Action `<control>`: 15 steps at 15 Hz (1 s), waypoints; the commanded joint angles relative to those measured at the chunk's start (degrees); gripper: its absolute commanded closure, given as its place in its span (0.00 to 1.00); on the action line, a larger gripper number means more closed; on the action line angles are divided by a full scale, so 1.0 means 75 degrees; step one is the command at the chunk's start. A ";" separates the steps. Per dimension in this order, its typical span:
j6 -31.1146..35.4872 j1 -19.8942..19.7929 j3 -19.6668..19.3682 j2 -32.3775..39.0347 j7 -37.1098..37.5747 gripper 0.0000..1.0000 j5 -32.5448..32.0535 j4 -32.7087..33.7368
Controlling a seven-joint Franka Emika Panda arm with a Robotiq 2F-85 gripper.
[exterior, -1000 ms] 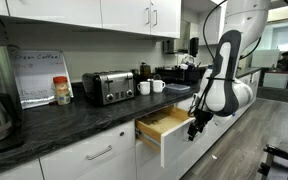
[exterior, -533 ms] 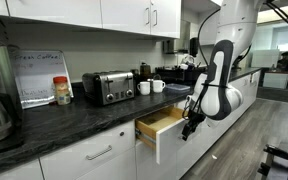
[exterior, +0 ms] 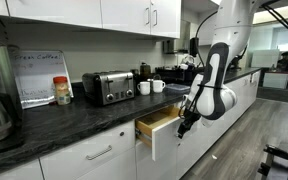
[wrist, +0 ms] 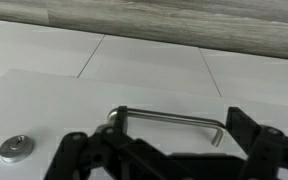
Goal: Close the top drawer of the kitchen unit
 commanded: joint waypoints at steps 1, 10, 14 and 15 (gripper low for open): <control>0.0130 -0.0062 -0.0030 0.0251 0.0084 0.00 -0.0272 0.0392; 0.0126 0.0068 -0.0084 0.0475 0.0009 0.00 -0.0414 0.1169; 0.0230 0.0052 -0.0039 0.0705 0.0031 0.00 -0.0451 0.1473; 0.0242 0.0068 -0.0042 0.0757 0.0028 0.00 -0.0453 0.1548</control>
